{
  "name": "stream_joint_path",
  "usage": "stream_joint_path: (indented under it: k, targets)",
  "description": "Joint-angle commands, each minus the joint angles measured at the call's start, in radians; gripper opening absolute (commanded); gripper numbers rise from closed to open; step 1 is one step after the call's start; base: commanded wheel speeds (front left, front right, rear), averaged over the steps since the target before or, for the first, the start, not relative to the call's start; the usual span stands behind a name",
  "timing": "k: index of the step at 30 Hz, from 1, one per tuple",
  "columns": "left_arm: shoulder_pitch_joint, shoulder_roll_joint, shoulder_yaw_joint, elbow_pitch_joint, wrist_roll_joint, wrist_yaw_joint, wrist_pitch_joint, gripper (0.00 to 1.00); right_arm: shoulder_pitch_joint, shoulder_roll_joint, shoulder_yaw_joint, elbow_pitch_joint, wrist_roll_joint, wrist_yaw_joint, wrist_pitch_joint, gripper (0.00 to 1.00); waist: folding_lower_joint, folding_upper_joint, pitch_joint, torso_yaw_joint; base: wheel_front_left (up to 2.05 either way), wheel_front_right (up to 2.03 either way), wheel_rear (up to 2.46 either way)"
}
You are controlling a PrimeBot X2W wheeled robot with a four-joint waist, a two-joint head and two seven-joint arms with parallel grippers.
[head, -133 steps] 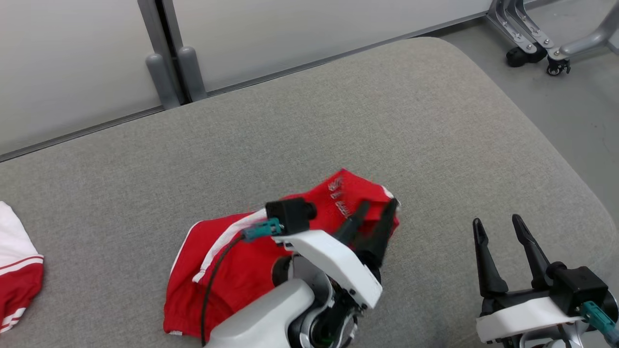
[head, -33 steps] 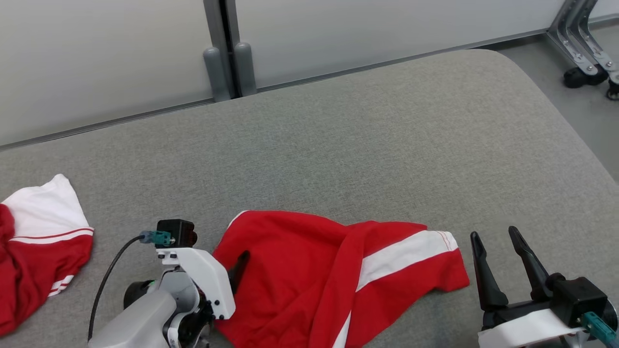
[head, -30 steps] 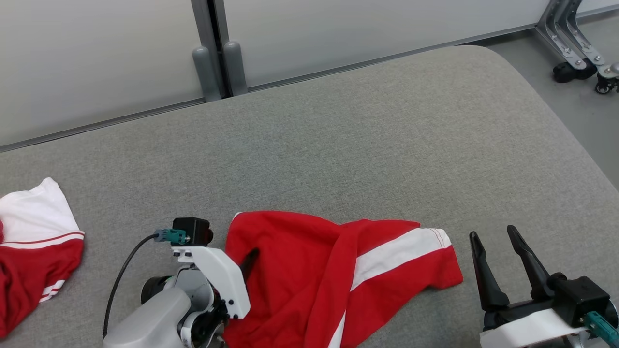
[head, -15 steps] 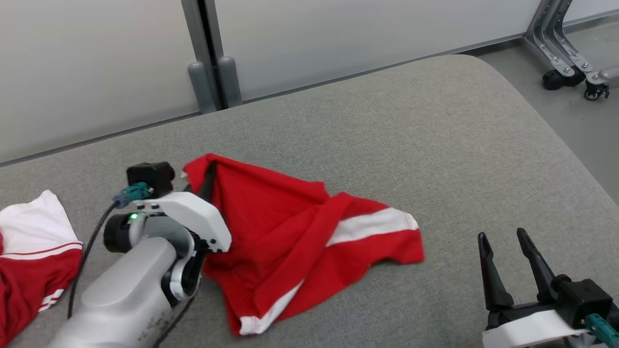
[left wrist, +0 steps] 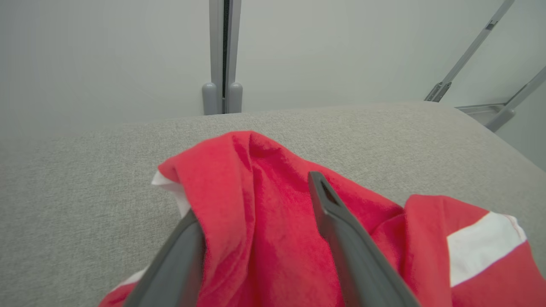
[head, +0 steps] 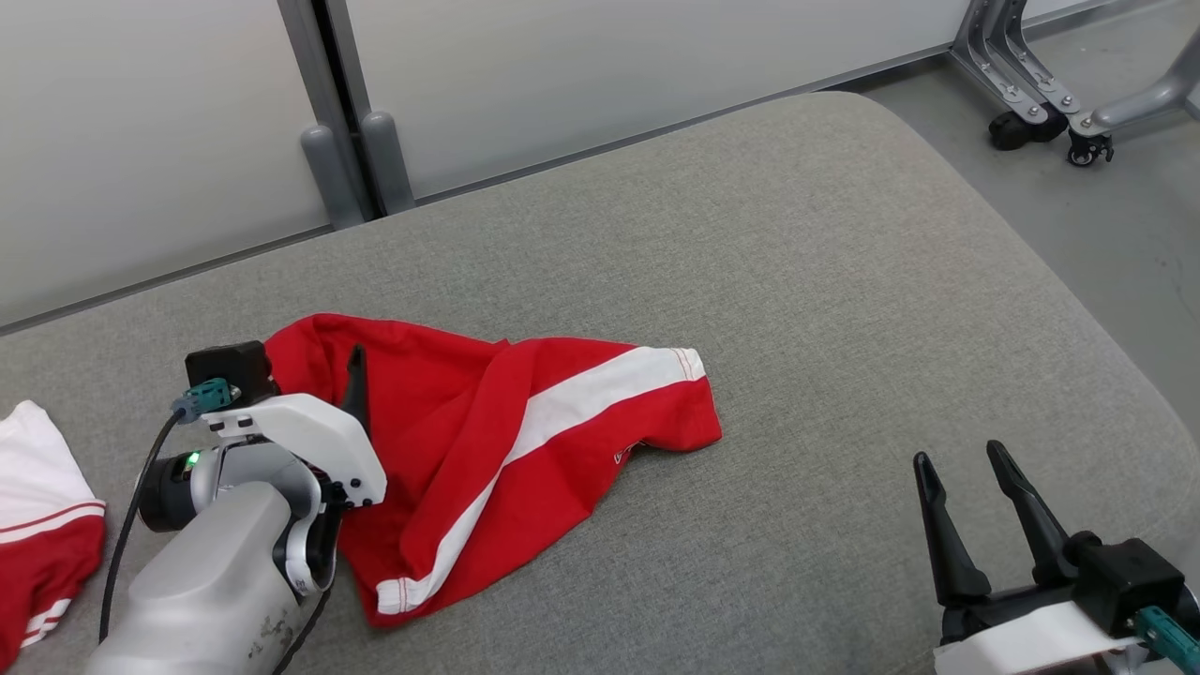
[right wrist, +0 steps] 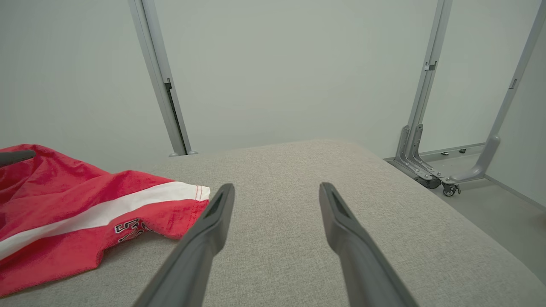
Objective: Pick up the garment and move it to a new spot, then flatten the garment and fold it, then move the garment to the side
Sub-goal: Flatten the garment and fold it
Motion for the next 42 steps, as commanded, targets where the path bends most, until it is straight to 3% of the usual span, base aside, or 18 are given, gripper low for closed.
stream_joint_path:
  k: [1,7,12,15,24,35,39,42]
  targets:
    - [0.015,0.014,-0.004,-0.017,0.017,0.016,-0.009,1.0,0.014,-0.006,-0.011,-0.006,0.006,0.0,0.0,1.0,0.0,0.0,-0.004,-0.004,0.0,0.0,0.0]
    - [0.028,0.009,-0.058,-0.199,0.085,0.083,-0.011,1.0,0.039,-0.006,-0.031,-0.014,0.005,0.0,0.0,1.0,0.0,0.0,-0.006,0.007,0.0,0.0,0.0]
    - [0.023,0.0,-0.173,-0.397,0.171,0.142,0.078,1.0,0.019,0.0,-0.01,-0.015,0.004,0.0,0.0,1.0,0.0,0.0,0.002,-0.002,0.0,0.0,0.0]
    - [0.036,0.006,-0.194,-0.46,0.186,0.19,0.114,1.0,0.005,0.005,0.002,-0.012,0.007,0.0,0.0,1.0,0.0,0.0,0.005,-0.02,0.0,0.0,0.0]
    - [0.067,0.112,-0.185,-0.572,0.192,0.277,0.158,1.0,0.033,0.009,-0.024,-0.013,0.006,0.0,0.0,1.0,0.0,0.0,0.007,-0.031,0.0,0.0,0.0]
    - [0.155,0.285,-0.156,-0.788,0.194,0.381,0.176,1.0,0.04,0.016,-0.037,-0.021,0.002,0.0,0.0,1.0,0.0,0.0,0.002,0.026,0.0,0.0,0.0]
    - [0.139,0.293,-0.159,-0.862,0.197,0.399,0.193,1.0,0.025,0.017,-0.025,-0.023,0.001,0.0,0.0,1.0,0.0,0.0,0.014,0.036,0.0,0.0,0.0]
    - [0.097,0.252,-0.18,-0.861,0.203,0.377,0.223,1.0,0.002,0.018,-0.014,-0.023,0.005,0.0,0.0,1.0,0.0,0.0,0.037,0.029,0.0,0.0,0.0]
